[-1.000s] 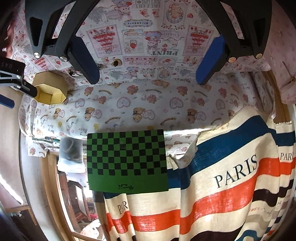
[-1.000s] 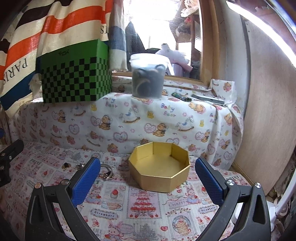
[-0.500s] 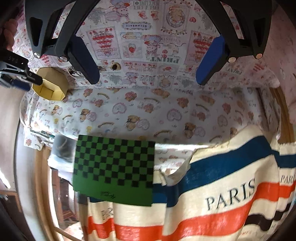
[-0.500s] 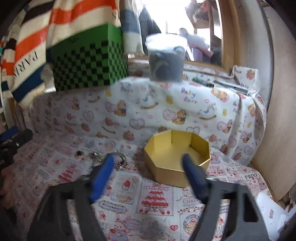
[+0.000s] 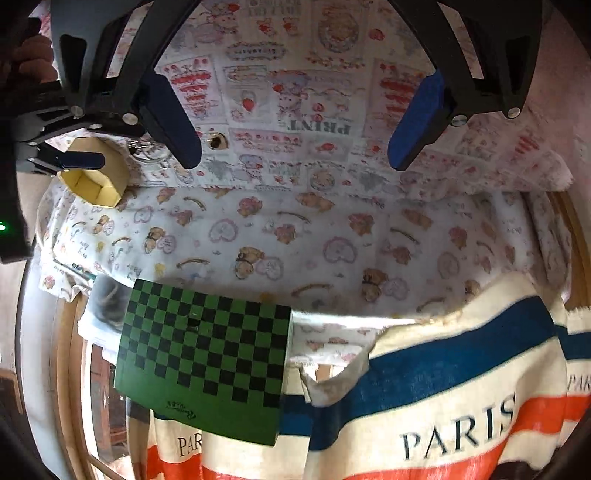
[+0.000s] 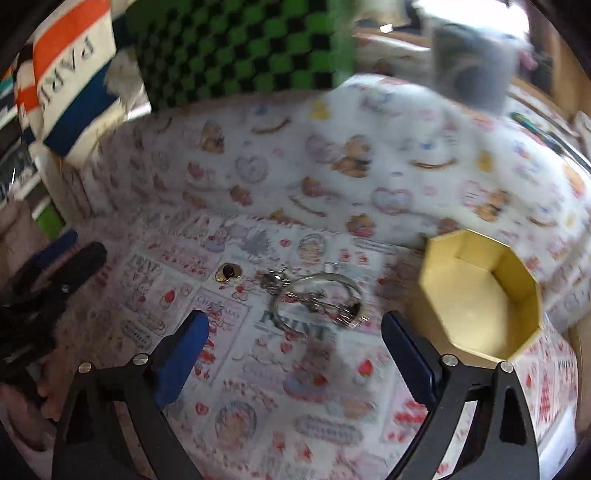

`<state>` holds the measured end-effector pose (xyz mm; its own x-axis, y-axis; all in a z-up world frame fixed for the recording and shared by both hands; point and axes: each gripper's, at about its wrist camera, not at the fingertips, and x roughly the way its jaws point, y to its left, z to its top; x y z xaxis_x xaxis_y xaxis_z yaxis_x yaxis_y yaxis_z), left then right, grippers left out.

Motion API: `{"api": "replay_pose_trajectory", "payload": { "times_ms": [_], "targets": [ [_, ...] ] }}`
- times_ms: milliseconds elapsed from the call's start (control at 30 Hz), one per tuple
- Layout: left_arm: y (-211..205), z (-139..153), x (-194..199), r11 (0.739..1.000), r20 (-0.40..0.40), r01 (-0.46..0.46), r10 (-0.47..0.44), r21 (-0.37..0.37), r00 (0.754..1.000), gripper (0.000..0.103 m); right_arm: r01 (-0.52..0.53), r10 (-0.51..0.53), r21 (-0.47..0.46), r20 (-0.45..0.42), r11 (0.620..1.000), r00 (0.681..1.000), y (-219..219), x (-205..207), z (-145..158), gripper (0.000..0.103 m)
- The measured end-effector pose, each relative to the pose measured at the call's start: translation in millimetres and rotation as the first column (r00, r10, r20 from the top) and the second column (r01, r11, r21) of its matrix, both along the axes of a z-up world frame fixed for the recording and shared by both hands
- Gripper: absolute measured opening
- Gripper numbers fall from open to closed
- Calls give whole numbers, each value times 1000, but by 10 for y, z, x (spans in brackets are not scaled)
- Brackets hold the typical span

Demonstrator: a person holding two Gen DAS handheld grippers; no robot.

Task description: Organize jewelry

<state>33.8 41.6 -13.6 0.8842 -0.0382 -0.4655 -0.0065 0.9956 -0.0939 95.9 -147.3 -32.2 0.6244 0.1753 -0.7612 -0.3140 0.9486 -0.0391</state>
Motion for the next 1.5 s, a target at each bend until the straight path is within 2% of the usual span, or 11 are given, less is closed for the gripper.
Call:
{"api": "replay_pose_trajectory", "payload": {
  "times_ms": [67, 267, 333, 467, 733, 900, 1133, 1267, 1367, 1433, 1500],
  "targets": [
    [-14, 17, -9, 999, 15, -22, 22, 30, 1000, 100, 22, -23, -41, -14, 999, 1000, 39, 97, -88, 96],
    [15, 59, -33, 997, 58, -53, 50, 51, 997, 101, 75, -78, -49, -70, 996, 994, 5, 354, -317, 96],
    [17, 57, -20, 998, 49, -44, 42, 47, 998, 101, 58, -61, -74, -49, 996, 997, 72, 346, -333, 91],
    [9, 60, -34, 997, 57, -49, 46, 54, 997, 101, 18, -21, -78, -36, 997, 999, 188, 325, -345, 71],
    [37, 47, -18, 997, 47, -63, 62, 39, 997, 101, 7, -10, -49, -46, 999, 999, 128, 250, -260, 71],
    [53, 45, -19, 995, 49, -91, 89, 41, 995, 101, -22, 22, 7, 11, 1000, 1000, -50, -83, -62, 71],
    [44, 45, -45, 995, 47, -85, 83, 42, 995, 101, -34, 13, 179, 113, 983, 993, -376, -411, 280, 71],
    [39, 44, -65, 998, -21, -59, 59, -20, 998, 101, -40, 14, 286, 93, 957, 996, -540, -432, 446, 71],
    [-34, 80, -50, 999, -67, -35, 34, -8, 997, 101, -25, -12, 258, 140, 966, 990, -601, -469, 529, 71],
    [-108, 81, 41, 1000, -155, -26, 25, -5, 988, 94, -17, -21, 270, 137, 963, 990, -665, -459, 536, 71],
    [-169, 75, 154, 998, -226, 19, -32, -59, 974, 73, -4, -32, 288, 117, 958, 993, -739, -416, 509, 71]
  ]
}}
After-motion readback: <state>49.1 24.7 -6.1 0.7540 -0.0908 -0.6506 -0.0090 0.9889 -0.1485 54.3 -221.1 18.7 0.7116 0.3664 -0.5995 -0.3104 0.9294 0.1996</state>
